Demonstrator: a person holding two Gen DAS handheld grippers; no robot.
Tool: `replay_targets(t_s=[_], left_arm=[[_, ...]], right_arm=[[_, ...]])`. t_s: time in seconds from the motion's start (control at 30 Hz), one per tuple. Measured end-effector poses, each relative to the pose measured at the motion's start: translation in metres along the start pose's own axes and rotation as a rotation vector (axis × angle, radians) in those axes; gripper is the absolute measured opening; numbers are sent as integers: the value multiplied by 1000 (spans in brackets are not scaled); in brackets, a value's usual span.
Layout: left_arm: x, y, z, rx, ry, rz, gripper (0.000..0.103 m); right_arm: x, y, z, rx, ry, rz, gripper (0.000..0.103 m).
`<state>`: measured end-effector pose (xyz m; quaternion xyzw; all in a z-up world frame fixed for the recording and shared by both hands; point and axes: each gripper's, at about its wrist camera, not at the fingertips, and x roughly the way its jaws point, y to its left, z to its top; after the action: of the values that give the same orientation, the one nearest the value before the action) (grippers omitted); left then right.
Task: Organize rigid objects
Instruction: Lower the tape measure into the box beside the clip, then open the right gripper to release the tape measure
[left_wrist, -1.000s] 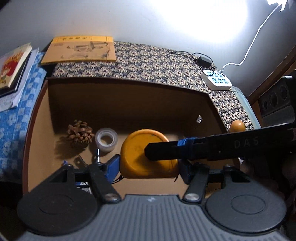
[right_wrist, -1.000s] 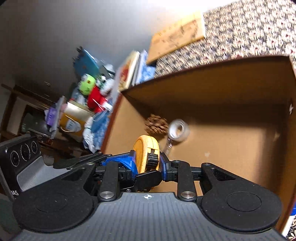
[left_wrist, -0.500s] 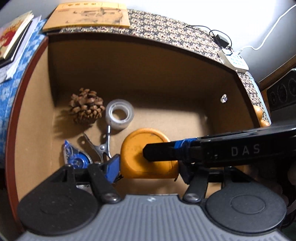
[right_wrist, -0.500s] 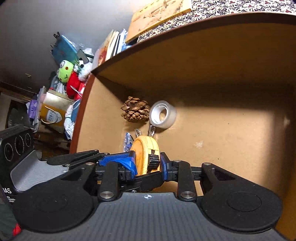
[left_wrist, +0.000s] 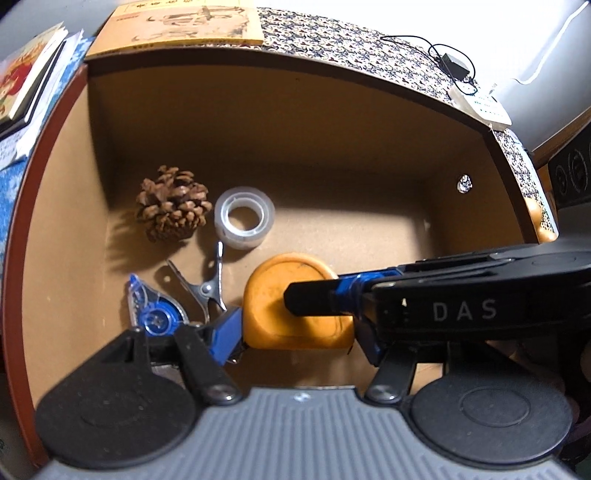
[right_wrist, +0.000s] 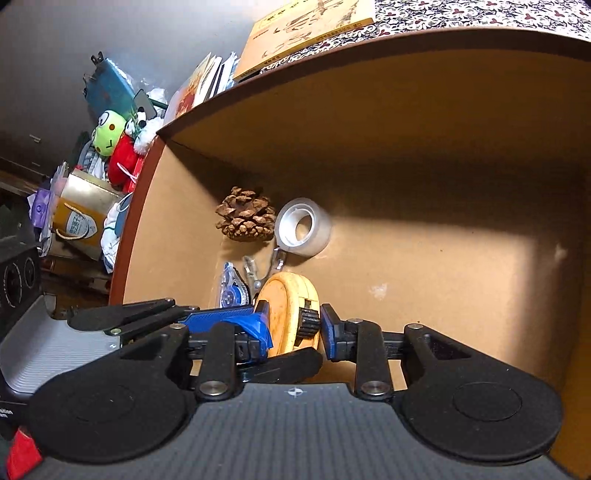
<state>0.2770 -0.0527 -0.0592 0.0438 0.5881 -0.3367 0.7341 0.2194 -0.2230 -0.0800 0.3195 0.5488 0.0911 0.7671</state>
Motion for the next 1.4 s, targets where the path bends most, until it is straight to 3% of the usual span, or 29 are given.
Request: replay_targets(t_s=[0.13, 0.77, 1.17, 1.4], left_arm=[[1, 0, 0, -2, 3, 15, 64], [2, -11, -5, 16, 0, 86, 68], [-7, -19, -5, 47, -55, 153, 69], [-21, -25, -5, 68, -131, 211, 69]], right_arm=[[2, 0, 2, 10, 0, -64, 14], [-10, -1, -3, 16, -124, -100, 14], [-11, -2, -4, 20, -147, -133, 14], [-13, 0, -5, 16, -161, -159, 14]])
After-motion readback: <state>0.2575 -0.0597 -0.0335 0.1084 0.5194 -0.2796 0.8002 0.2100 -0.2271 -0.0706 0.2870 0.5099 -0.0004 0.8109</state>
